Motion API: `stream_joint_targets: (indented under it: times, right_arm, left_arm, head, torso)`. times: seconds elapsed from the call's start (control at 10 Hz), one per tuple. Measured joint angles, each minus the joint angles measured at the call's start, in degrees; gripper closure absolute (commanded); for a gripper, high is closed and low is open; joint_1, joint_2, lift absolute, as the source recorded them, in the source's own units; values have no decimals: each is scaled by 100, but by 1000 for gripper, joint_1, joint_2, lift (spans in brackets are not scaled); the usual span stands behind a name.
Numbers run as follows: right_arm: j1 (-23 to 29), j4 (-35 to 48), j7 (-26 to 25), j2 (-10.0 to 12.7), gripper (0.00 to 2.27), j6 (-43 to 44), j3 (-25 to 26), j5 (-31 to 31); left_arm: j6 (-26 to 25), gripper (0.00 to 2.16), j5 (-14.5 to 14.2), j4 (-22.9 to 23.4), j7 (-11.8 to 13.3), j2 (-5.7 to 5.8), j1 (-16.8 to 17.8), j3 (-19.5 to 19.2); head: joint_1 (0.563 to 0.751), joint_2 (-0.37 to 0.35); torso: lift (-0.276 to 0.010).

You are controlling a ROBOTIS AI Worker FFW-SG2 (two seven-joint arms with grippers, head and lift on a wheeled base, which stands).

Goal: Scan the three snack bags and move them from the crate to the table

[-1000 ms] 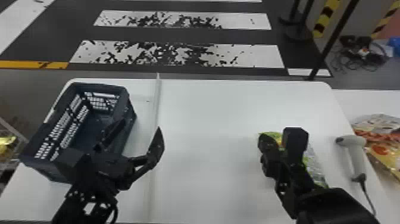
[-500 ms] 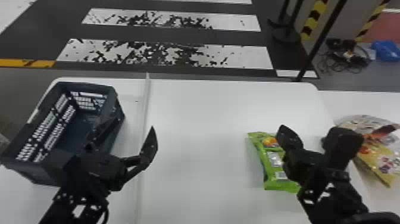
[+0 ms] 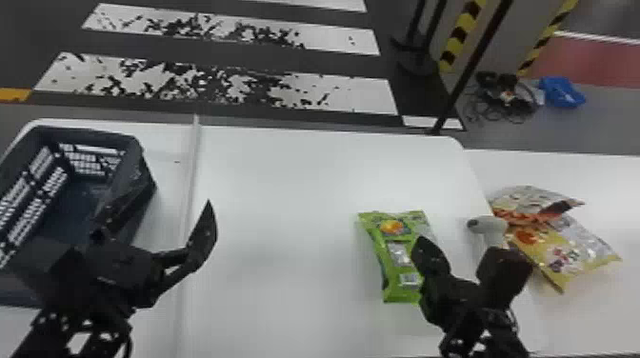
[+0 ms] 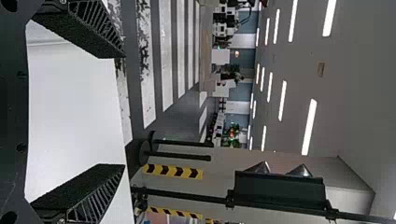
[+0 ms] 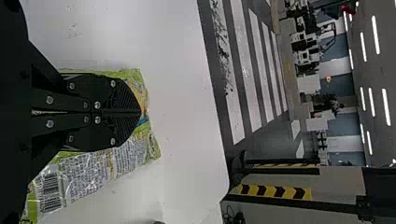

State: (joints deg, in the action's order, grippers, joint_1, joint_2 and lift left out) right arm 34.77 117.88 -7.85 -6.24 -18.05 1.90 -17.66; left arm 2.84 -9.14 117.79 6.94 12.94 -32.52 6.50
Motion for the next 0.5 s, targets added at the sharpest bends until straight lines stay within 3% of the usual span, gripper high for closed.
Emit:
stream_joint_targets:
  times: [0.5]
  right_arm:
    - [-715, -1329, 55, 9, 2246, 470, -50, 5]
  left_arm:
    - [1, 29, -9, 35, -12, 60, -68, -33]
  head:
    - [695, -159]
  torso:
    - [-62]
